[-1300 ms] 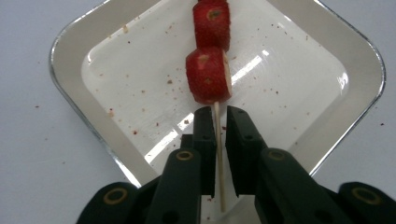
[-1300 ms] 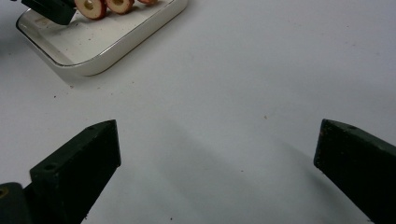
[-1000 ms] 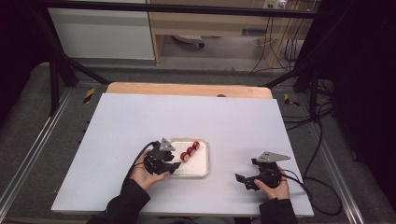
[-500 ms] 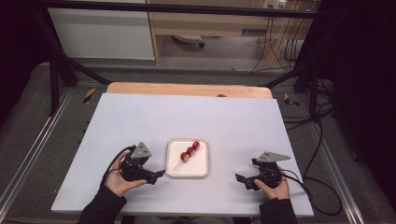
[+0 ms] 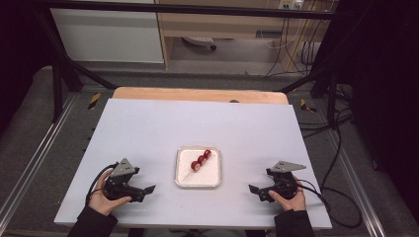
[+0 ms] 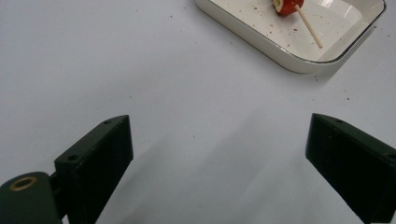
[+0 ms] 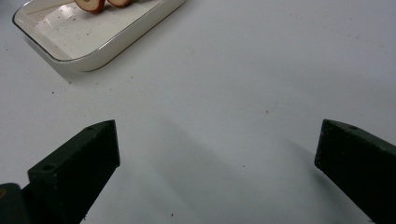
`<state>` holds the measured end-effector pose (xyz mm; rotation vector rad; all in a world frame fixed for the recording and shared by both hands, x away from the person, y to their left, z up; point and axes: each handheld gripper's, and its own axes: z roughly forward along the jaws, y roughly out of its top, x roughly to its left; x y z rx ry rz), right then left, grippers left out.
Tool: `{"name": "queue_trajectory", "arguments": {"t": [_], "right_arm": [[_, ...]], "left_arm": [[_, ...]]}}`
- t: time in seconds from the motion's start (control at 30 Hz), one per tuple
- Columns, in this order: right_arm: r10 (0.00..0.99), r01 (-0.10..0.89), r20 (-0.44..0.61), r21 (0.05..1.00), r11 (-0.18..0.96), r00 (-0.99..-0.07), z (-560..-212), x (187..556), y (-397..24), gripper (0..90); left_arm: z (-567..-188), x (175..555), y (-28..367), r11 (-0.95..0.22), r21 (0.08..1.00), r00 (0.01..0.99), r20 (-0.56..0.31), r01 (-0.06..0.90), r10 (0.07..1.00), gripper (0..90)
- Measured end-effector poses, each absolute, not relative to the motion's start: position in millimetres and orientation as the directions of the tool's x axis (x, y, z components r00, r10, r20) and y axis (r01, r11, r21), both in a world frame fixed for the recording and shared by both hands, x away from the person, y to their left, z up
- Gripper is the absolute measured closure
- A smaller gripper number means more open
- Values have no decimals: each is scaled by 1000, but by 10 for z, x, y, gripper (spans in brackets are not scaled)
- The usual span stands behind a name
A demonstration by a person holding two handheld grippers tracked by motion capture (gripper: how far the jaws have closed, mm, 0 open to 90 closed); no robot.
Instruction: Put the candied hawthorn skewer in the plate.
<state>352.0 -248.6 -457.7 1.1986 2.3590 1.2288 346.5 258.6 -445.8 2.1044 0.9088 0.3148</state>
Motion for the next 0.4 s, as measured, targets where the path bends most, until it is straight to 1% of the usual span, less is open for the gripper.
{"name": "queue_trajectory", "arguments": {"t": [0.17,0.4], "right_arm": [[749,562,160,763,319,-642,-4583,3513,-2483,5],[749,566,164,760,318,-642,-4577,3507,-2487,5]], "left_arm": [[-4494,3467,2666,-418,758,700,-72,501,710,74],[-4520,3473,2668,-422,753,701,-72,505,710,75]]}}
